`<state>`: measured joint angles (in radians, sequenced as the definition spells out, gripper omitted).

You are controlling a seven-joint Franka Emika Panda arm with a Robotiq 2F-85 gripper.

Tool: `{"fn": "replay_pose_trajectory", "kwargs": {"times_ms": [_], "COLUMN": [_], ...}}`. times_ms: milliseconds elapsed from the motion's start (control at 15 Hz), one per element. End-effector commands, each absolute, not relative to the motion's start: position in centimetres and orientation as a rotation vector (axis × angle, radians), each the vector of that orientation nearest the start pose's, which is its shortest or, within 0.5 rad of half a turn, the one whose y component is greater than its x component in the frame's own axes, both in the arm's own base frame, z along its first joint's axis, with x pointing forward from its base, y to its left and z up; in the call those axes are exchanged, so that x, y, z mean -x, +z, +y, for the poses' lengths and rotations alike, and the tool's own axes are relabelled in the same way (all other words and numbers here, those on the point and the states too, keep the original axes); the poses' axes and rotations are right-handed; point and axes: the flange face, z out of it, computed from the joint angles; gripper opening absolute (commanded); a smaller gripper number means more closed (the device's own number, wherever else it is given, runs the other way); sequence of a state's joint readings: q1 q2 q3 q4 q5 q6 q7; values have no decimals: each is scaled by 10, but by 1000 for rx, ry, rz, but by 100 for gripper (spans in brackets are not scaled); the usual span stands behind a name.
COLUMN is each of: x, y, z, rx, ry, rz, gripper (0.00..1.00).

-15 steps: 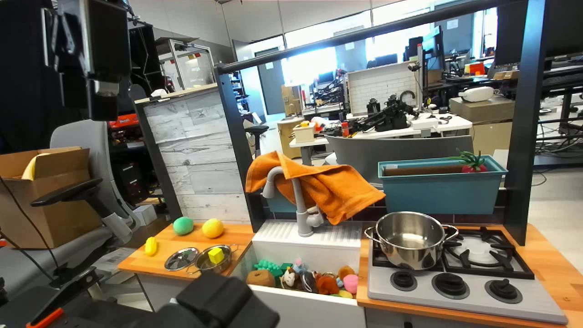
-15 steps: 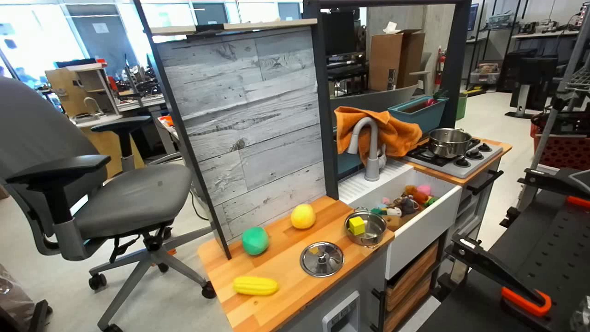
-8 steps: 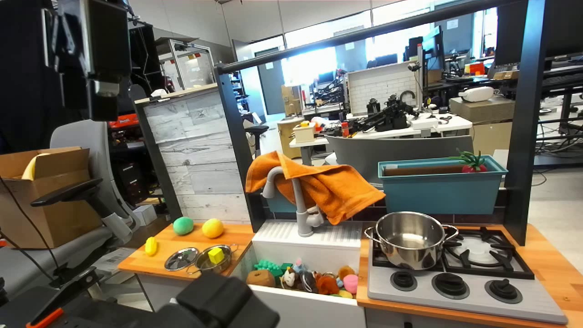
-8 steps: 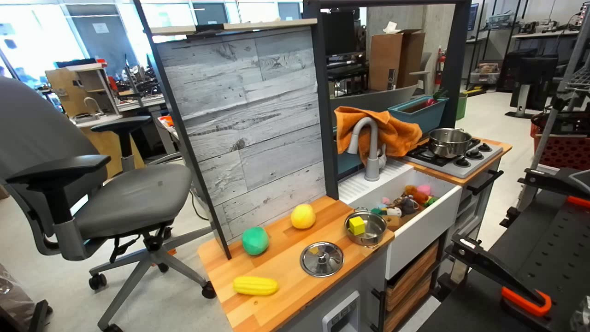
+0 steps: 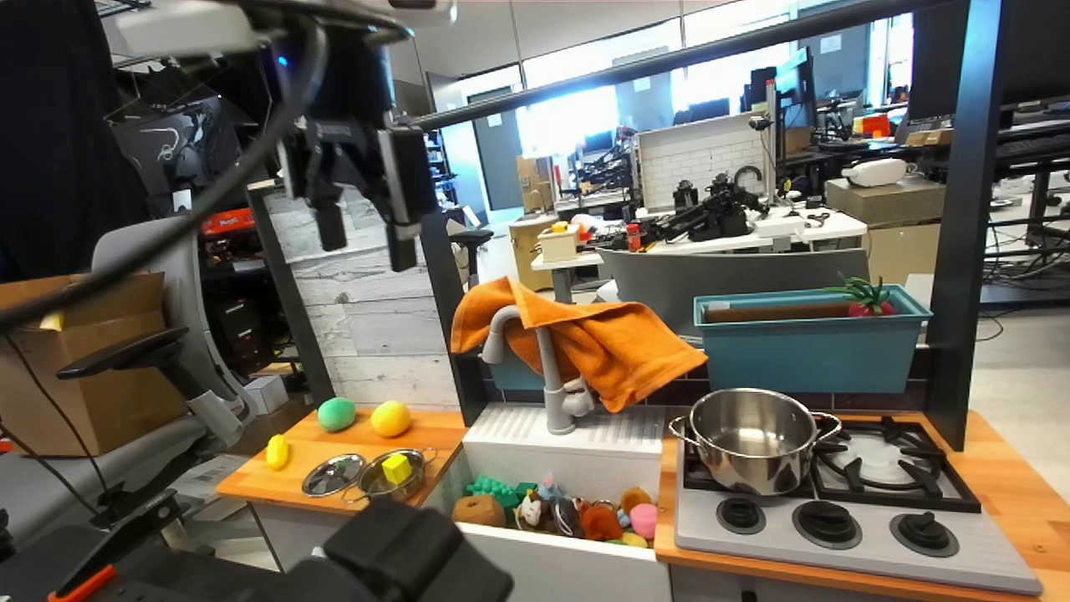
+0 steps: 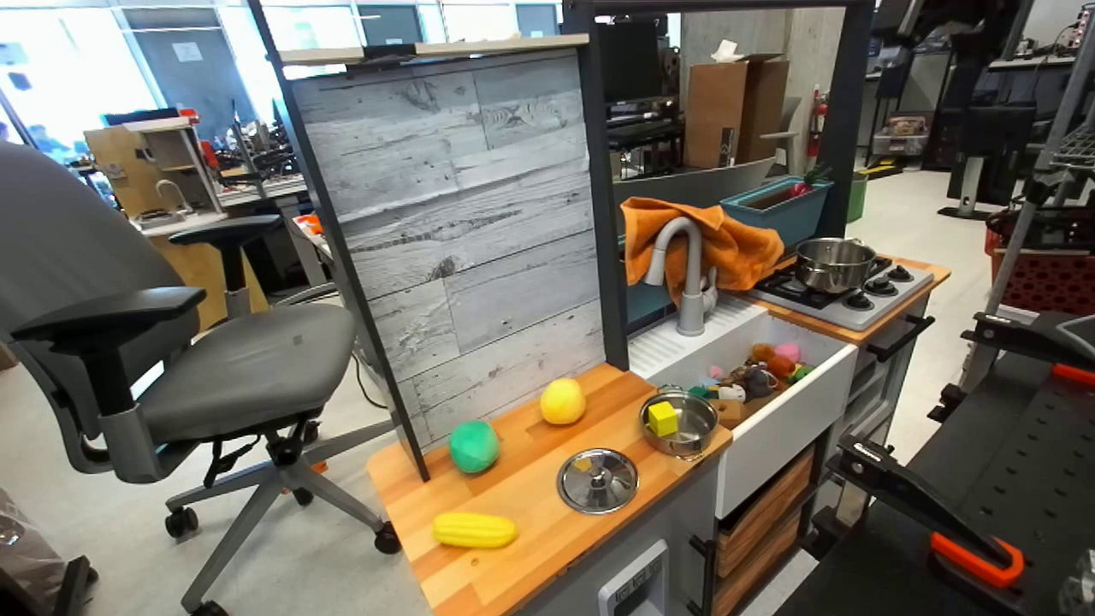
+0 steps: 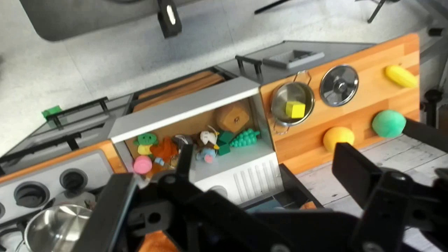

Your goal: Hang the orange towel on the rod

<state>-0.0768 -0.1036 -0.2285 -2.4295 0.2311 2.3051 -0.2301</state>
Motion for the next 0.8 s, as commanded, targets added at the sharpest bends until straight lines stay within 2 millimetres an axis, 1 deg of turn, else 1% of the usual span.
{"fn": "replay_pose_trajectory", "kwargs": {"times_ms": [0,267,333,467,600,733], "x": [-521,-596,-614,-643,-669,-692], "y": [305,278,270,250,226,204], "z": [-153,-163,-167,-176,-184,-188], "rx": [2949,2931,2927,2944,2969,3003], "ry": [-261,-563,-593,-619,-619,-610], "rz": [239,82,73,65,67,37], "gripper": [100,100,100,100,100,100]}}
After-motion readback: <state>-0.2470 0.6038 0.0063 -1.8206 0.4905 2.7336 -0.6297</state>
